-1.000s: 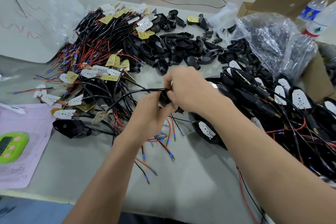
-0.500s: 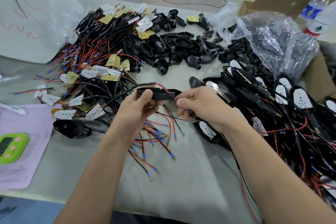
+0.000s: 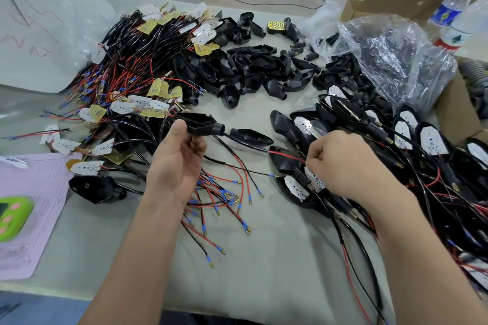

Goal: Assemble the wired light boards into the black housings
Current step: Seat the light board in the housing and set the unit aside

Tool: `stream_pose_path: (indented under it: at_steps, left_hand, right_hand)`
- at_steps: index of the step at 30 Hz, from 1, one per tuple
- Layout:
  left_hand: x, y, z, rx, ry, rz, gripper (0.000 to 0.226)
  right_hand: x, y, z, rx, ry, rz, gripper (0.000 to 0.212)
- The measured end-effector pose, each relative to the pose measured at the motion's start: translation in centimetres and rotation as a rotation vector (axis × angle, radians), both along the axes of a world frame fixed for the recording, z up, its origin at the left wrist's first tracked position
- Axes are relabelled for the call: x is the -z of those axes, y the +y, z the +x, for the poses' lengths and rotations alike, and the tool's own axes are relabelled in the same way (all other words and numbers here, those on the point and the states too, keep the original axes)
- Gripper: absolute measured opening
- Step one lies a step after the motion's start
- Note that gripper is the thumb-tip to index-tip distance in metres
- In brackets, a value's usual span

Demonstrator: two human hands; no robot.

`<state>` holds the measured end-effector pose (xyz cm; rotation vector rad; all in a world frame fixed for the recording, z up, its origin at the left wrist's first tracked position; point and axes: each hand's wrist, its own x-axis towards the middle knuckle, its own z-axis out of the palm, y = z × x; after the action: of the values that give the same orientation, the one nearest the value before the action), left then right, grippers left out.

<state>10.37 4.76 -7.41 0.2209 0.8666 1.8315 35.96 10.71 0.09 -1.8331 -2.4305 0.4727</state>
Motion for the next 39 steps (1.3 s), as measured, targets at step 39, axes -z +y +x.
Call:
stream_pose_path:
  at_steps: [39]
  left_hand:
    - [-1.3, -1.9, -2.3, 0.277, 0.381, 0.124, 0.043]
  right_hand:
    - [1.0, -2.6, -7.3, -0.082, 0.85, -0.218, 0.052]
